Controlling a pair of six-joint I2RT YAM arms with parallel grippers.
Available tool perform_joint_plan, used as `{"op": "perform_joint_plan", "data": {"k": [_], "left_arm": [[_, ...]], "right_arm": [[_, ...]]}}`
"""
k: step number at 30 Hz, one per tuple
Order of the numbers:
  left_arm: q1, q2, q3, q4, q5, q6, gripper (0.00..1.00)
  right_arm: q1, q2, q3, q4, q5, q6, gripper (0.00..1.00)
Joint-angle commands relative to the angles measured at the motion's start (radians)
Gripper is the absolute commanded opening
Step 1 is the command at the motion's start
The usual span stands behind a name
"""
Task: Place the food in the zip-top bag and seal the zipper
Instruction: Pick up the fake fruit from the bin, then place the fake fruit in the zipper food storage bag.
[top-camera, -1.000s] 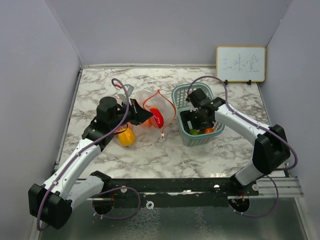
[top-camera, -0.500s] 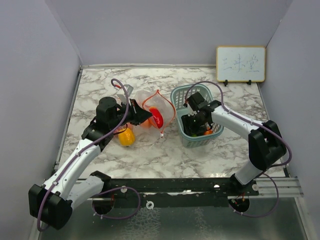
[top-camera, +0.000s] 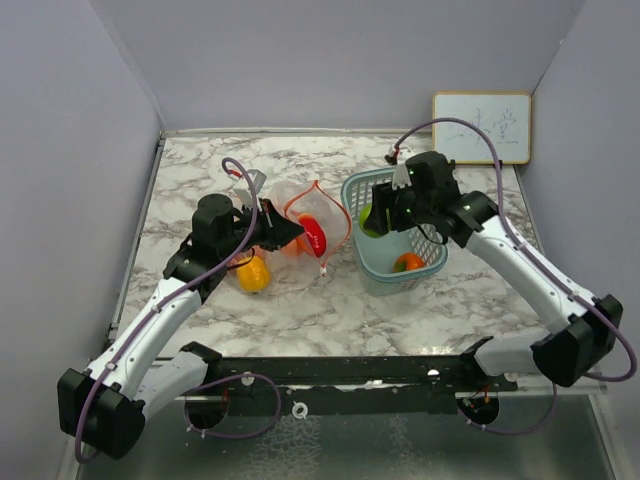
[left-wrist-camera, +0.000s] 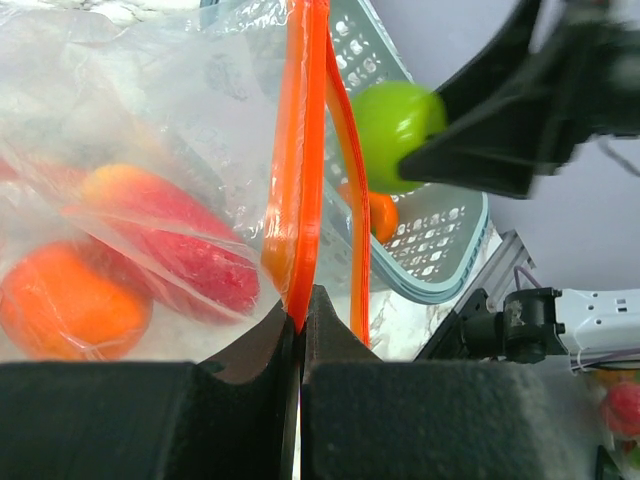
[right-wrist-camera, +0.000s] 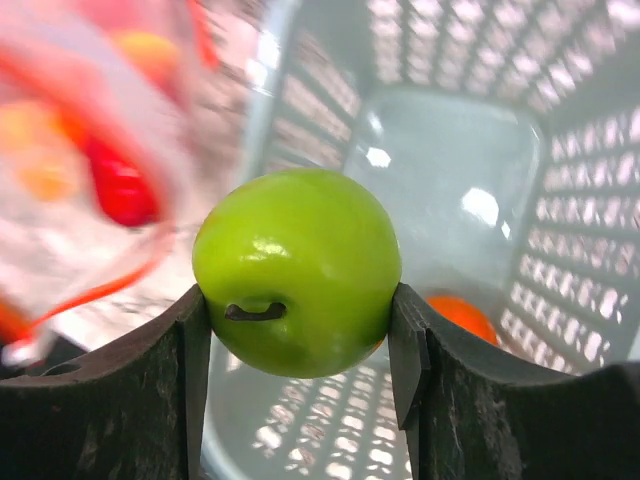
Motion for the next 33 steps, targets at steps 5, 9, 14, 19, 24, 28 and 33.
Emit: {"op": "perform_joint_plan", "data": {"k": [5, 9, 14, 19, 24, 28, 33], "left_arm": [[0.006, -0.009, -0.01, 0.041, 0.027, -0.022, 0.0], [0.007, -0.009, -0.012, 0.058, 0.039, -0.042, 0.0], [0.007, -0.018, 0.006, 0.04, 0.055, -0.05, 0.0], [0.008, -0.044, 0.025, 0.014, 0.047, -0.049, 0.0], [0.009, -0.028, 0.007, 0.041, 0.048, -0.062, 0.0], [0.009, -0.018, -0.02, 0.077, 0.052, -0.074, 0.0], [0.009, -0.018, -0.021, 0.082, 0.056, -0.061, 0.0]], "right_arm": [[0.063, -0.156, -0.017, 0.353, -0.566, -0.016, 0.26], [0.104, -0.106, -0.043, 0.472, -0.556, 0.039, 0.26], [0.105, -0.005, -0.011, 0.466, -0.242, 0.065, 0.3], [0.106, 0.044, 0.015, 0.438, -0.134, 0.038, 0.82], [0.121, -0.041, -0.007, 0.461, -0.156, 0.016, 1.0], [0.121, -0.149, -0.014, 0.303, -0.039, 0.034, 1.0], [0.119, -0.163, -0.012, -0.023, 0.232, 0.103, 1.0]]}}
